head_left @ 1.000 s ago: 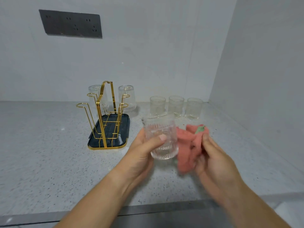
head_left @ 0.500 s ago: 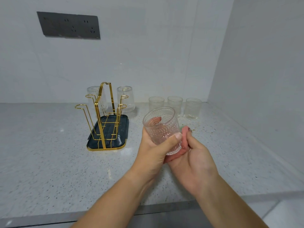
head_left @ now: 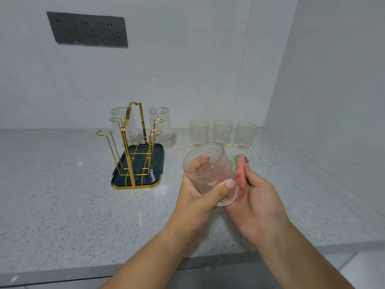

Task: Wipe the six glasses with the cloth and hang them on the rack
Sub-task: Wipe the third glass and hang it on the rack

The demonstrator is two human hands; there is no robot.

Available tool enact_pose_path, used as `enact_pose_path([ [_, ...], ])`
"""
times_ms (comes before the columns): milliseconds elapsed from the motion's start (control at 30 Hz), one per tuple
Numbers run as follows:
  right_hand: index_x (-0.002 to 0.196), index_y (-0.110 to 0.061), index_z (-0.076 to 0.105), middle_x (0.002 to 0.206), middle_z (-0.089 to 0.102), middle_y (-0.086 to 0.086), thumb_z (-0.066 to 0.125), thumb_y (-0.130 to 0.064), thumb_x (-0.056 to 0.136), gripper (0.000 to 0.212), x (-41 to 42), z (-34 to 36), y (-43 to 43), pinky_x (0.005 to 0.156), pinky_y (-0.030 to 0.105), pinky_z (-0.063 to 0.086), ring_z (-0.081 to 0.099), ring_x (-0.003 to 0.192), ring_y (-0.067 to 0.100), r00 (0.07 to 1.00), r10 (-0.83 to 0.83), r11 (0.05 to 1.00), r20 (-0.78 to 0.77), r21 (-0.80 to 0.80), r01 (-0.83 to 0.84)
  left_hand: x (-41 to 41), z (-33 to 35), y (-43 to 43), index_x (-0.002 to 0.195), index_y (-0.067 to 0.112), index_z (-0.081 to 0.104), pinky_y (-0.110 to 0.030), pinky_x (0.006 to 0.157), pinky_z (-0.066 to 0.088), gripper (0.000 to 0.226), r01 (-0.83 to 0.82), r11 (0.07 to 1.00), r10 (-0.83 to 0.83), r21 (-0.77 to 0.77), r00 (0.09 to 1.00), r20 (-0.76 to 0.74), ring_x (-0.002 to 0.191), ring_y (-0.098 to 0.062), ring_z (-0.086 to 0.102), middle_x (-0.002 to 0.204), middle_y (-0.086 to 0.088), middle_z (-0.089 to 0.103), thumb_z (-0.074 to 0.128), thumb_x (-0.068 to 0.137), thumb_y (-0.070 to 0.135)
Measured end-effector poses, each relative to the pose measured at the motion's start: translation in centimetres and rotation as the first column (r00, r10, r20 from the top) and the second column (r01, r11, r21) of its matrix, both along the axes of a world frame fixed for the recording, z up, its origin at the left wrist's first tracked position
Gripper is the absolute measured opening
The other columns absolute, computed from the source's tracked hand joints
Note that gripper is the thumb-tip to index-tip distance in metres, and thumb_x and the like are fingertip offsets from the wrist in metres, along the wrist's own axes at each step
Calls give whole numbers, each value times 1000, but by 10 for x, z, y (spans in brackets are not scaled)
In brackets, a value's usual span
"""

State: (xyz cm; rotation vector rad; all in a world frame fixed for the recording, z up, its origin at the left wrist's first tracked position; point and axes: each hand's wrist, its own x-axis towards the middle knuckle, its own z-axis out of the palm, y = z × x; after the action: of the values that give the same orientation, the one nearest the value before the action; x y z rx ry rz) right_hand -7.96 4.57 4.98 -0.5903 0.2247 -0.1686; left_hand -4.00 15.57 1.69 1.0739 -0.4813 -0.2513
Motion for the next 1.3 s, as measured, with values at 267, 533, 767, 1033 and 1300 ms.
enact_pose_path([
  [267, 95, -2, 83, 119, 74, 22, 34, -27, 110, 57, -5, -5, 0, 86, 45, 63, 75, 105, 32, 988, 155, 988, 5, 3, -155, 9, -2, -3, 137, 18, 47, -42, 91, 62, 71, -73, 997, 73, 4, 997, 3, 116, -35, 73, 131, -24, 68, 82, 81, -7],
  [533, 110, -2, 73, 121, 73, 22, 41, -24, 109, 39, -3, -6, -2, 80, 45, 65, 77, 101, 32, 987, 150, 982, -50, -105, -154, 9, -3, 1, 135, 15, 43, -35, 87, 63, 63, -46, 999, 46, 4, 999, 6, 109, -32, 76, 121, -22, 74, 72, 86, -11],
  [767, 127, 1, 69, 128, 70, 23, 37, -24, 110, 44, 7, -10, -1, 106, 49, 53, 69, 118, 36, 985, 163, 985, -49, -39, -165, 10, -7, -5, 141, 15, 44, -43, 98, 60, 73, -88, 995, 87, 49, 996, 26, 120, -33, 71, 131, -22, 69, 81, 81, -6],
  [1033, 109, -3, 74, 102, 80, 11, 56, -17, 103, 24, 9, -13, -25, 76, 31, 60, 78, 93, 23, 991, -50, 801, -126, -597, -35, 20, 2, 13, 129, 22, 52, -9, 75, 54, 59, -207, 964, 196, 164, 977, 82, 95, 1, 74, 104, 11, 77, 80, 83, -3],
  [1300, 124, -33, 64, 104, 70, -13, 52, -32, 103, 24, 32, -42, -80, 86, 34, 50, 62, 93, 11, 993, -114, -555, 20, -831, -47, 28, -4, 30, 121, 31, 58, -6, 75, 52, 54, -212, 937, 202, 277, 977, 64, 97, 7, 72, 105, 18, 78, 84, 80, 9],
])
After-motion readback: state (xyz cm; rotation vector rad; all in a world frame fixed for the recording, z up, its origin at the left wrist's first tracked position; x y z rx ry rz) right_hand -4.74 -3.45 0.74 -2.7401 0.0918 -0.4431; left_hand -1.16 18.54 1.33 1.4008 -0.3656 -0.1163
